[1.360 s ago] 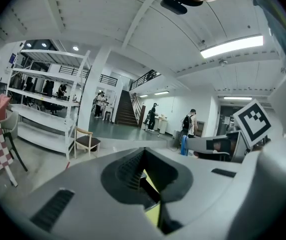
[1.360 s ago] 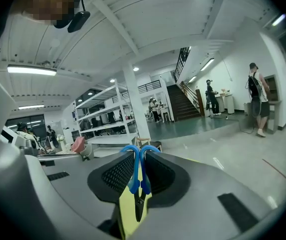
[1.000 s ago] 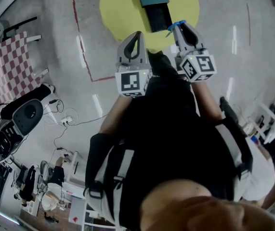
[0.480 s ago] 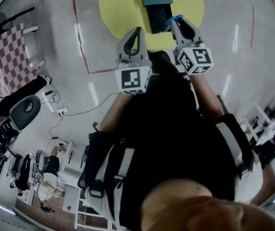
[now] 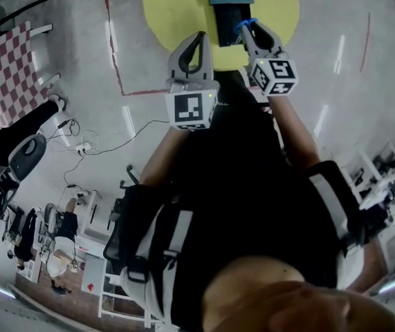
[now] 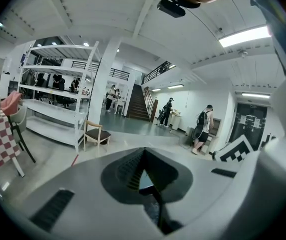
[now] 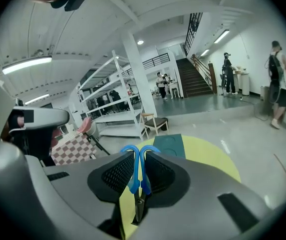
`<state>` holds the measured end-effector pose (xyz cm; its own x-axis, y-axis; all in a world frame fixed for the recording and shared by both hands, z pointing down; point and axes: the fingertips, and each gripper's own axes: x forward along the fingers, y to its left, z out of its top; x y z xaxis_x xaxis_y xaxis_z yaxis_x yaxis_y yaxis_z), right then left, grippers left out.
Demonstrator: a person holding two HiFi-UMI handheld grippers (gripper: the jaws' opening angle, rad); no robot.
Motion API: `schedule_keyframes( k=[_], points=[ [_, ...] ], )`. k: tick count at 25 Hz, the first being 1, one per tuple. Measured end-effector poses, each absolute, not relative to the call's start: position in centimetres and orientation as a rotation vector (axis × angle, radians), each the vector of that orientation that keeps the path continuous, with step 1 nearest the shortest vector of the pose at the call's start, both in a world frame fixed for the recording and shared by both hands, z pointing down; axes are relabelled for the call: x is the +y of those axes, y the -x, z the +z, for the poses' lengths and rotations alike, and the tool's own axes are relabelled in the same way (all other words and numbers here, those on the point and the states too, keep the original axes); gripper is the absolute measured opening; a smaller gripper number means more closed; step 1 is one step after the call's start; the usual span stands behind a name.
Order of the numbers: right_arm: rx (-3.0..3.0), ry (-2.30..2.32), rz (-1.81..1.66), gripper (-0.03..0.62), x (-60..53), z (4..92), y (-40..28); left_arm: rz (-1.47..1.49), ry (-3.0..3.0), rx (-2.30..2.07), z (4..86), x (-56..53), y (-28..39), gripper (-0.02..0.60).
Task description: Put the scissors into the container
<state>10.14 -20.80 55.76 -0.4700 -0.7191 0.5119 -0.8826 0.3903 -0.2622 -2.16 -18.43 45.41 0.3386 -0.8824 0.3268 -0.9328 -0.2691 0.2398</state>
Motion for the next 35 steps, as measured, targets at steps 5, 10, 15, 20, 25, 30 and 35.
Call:
schedule_keyframes(
  k=[5,10,15,20,25,30,35],
  points=[
    [-2.319,-1.380,0.757,0.069,-20.9,59.0,-10.2,0.187,-2.212,-1.604,46.2,-18.7,1.9,-0.003],
    [-2.284,-1.363,0.782,0.068,-20.9,60.9,-10.2,0.192,-2.198,-1.596,46.3,-18.8,1.8,-0.003],
    [-2.276,-1.341,0.807,0.069,-21.0,62.1,-9.7,0.202,-2.188,-1.599,46.4,-19.0,2.0,-0.003],
    [-2.250,-1.307,0.788,0.067,-21.0,63.7,-9.5,0.202,-2.177,-1.601,46.4,-19.2,2.0,-0.003],
    [-2.237,-1.302,0.787,0.068,-21.0,64.9,-9.6,0.207,-2.162,-1.598,46.7,-19.2,2.1,-0.003],
    [-2.216,-1.307,0.799,0.068,-20.9,66.2,-9.8,0.201,-2.154,-1.599,46.9,-19.3,2.2,-0.003],
    [-2.191,-1.305,0.817,0.068,-20.7,67.5,-10.0,0.203,-2.141,-1.595,47.3,-19.4,2.2,-0.003]
  ],
)
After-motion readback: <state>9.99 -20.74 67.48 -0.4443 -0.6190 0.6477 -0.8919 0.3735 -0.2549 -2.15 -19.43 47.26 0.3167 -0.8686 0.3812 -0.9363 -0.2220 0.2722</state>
